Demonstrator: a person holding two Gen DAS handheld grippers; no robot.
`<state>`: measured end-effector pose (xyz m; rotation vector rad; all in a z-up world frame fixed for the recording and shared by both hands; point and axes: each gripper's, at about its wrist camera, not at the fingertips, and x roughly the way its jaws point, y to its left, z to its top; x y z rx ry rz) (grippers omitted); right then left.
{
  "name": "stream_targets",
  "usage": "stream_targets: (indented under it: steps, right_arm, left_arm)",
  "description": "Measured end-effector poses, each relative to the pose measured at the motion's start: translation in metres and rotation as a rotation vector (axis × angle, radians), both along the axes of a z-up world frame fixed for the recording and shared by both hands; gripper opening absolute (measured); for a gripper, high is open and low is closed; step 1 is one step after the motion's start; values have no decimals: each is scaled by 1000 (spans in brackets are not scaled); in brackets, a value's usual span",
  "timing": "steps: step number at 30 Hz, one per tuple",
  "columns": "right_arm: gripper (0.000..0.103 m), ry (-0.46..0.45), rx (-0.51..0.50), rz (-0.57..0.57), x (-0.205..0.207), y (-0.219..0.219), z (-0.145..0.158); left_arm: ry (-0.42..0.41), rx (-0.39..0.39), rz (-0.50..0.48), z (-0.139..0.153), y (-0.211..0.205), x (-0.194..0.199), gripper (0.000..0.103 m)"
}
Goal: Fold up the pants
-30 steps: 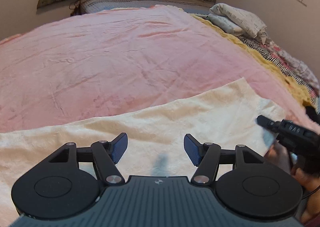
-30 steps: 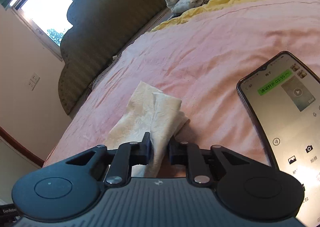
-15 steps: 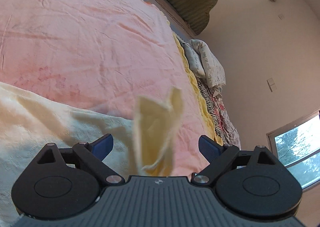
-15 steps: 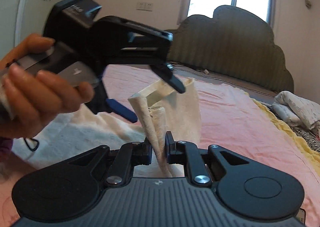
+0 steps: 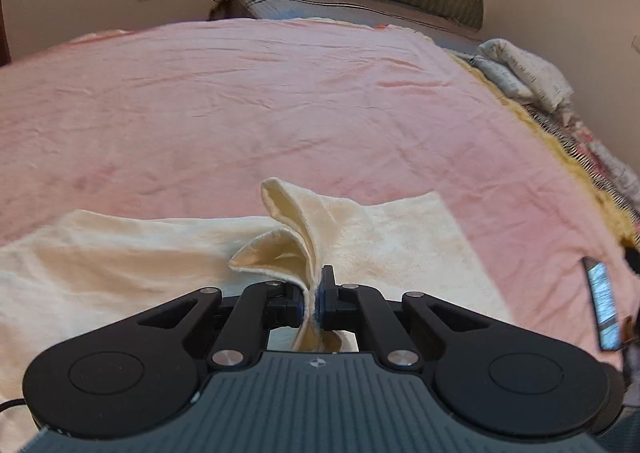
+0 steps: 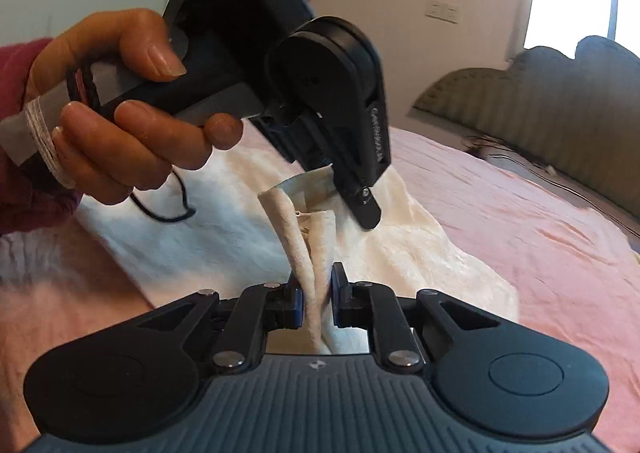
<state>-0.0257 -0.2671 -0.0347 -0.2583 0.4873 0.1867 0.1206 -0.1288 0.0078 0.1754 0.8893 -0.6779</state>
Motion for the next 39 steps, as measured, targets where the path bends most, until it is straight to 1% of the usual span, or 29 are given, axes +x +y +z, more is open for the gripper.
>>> stream_targets:
  steps: [1,2,3,4,5,6,7,8,9,10,12,13,14,16,17,19,20,23,25,26,27,29,30,32,33,34,36,39]
  right_arm:
    - [12,12,-9,34,8,13,-5]
    - [12,30,-15,54,16,22,-11]
    - [14,66,-22,67,26,30,-18]
    - [17,105,-37,75,35,36,-24]
    - [23,120,-61,66,39,42,-29]
    - [23,115,-94,57,37,46,-29]
    - [23,110,-111,61,32,47,-26]
    - [24,114,-97,82,28,47,-19]
    - [25,115,-42,116,20,43,-11]
    - [25,111,35,148,15,37,-2]
    - [25,95,190,184,12,23,13]
    - [25,77,212,178,13,21,16]
    - [25,62,173,152,16,26,16]
    - [25,86,10,107,26,41,3]
    - [25,101,-33,113,28,47,-3]
    - [25,122,-60,137,26,55,-13]
    - [25,127,-88,128,27,58,-15]
    - [25,105,-226,106,24,70,-22]
    - [25,105,-246,111,16,72,-24]
    - [25,99,-258,103,16,71,-27]
    - [25,93,-279,96,18,73,-27]
    - [24,67,-286,99,20,75,-31]
    - [17,61,-272,99,21,71,-32]
    - [13,39,-210,86,19,64,-25]
    - [11,25,-149,77,17,57,-18]
    - [11,22,-70,69,17,48,-11]
    - [11,29,48,53,18,31,-3]
    - [11,48,154,26,18,12,0]
  left_arm:
    - [-27,44,2,-7,4,0,4]
    - [-40,78,2,-15,7,1,15]
    - [-49,124,19,-26,12,5,23]
    - [-34,144,33,-33,17,8,31]
    - [-25,142,51,-35,24,10,43]
    - [-28,112,66,-33,38,10,45]
    - [-39,99,85,-29,47,10,51]
    - [-54,93,117,-24,58,10,56]
    - [-70,80,165,-18,71,11,58]
    - [-80,66,205,-13,80,12,62]
    - [-81,64,281,-5,92,15,62]
    - [-75,64,303,-2,96,16,62]
    - [-59,54,316,1,98,17,62]
    - [-2,17,314,5,104,15,62]
    - [28,-15,305,7,107,13,62]
    - [77,-68,290,9,113,7,62]
    - [98,-87,289,10,114,5,62]
    - [172,-148,258,11,114,1,63]
    - [230,-190,233,8,112,-2,63]
    - [263,-212,219,5,109,-2,65]
    - [296,-226,207,1,105,-2,66]
    - [366,-241,206,-9,100,-2,66]
    - [403,-255,205,-14,98,-1,66]
    - [464,-290,209,-21,97,1,66]
    - [494,-307,217,-27,96,3,66]
    - [512,-319,228,-31,95,6,67]
    - [560,-331,256,-42,93,12,68]
    - [626,-367,286,-56,88,19,70]
